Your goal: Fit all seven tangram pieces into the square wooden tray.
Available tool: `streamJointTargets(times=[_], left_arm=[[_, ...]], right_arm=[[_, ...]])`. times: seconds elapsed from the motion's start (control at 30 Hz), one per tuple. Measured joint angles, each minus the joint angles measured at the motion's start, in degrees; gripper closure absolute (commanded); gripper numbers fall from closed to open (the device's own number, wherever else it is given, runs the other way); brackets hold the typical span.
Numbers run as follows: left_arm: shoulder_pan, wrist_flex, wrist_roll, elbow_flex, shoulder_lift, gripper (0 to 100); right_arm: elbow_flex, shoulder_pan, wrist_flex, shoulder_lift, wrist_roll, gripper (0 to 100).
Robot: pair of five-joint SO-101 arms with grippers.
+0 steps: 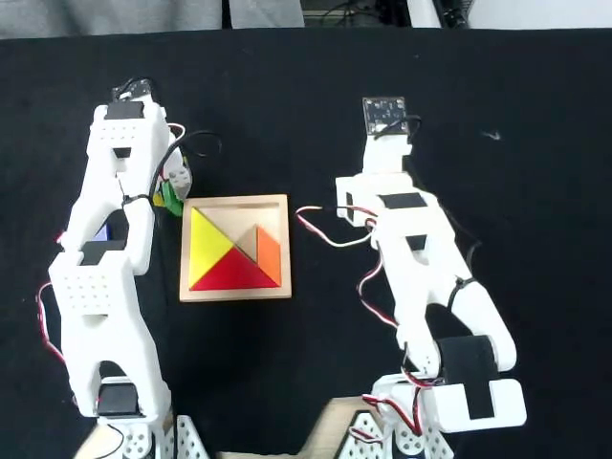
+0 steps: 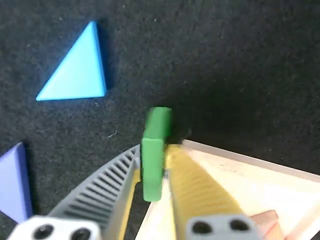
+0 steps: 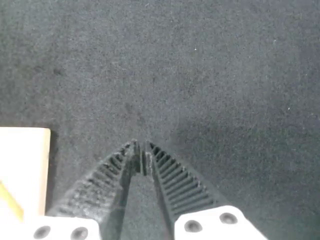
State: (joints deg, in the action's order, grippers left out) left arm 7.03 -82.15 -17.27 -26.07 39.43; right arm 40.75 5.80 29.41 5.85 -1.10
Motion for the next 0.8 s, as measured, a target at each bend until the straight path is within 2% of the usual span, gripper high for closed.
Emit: streamJointTargets(times=[0.2,0.27,0.4,0.53,0.67,0.8], left_arm=[[0.0,0.0,0.26,0.0,0.0,97],[0.0,-0.44,2.46,-1.32,-0.35,97],[-0.7,-7.47,6.77,-7.82,-5.63,97],[-5.19,-16.0,19.6,-14.15,-11.87,97],[-10.2,-17.85,36.22,-12.84,-15.56,97],[-12.13,-18.11,42.37,-6.51,-16.0,97]], right_arm=[[0.0,0.0,0.0,0.0,0.0,97.6],[0.0,0.0,0.0,0.0,0.0,97.6],[0.0,0.0,0.0,0.0,0.0,97.6],[0.0,0.0,0.0,0.0,0.0,97.6],[0.0,-0.79,0.0,0.0,0.0,97.6],[0.0,-1.32,0.0,0.0,0.0,97.6]])
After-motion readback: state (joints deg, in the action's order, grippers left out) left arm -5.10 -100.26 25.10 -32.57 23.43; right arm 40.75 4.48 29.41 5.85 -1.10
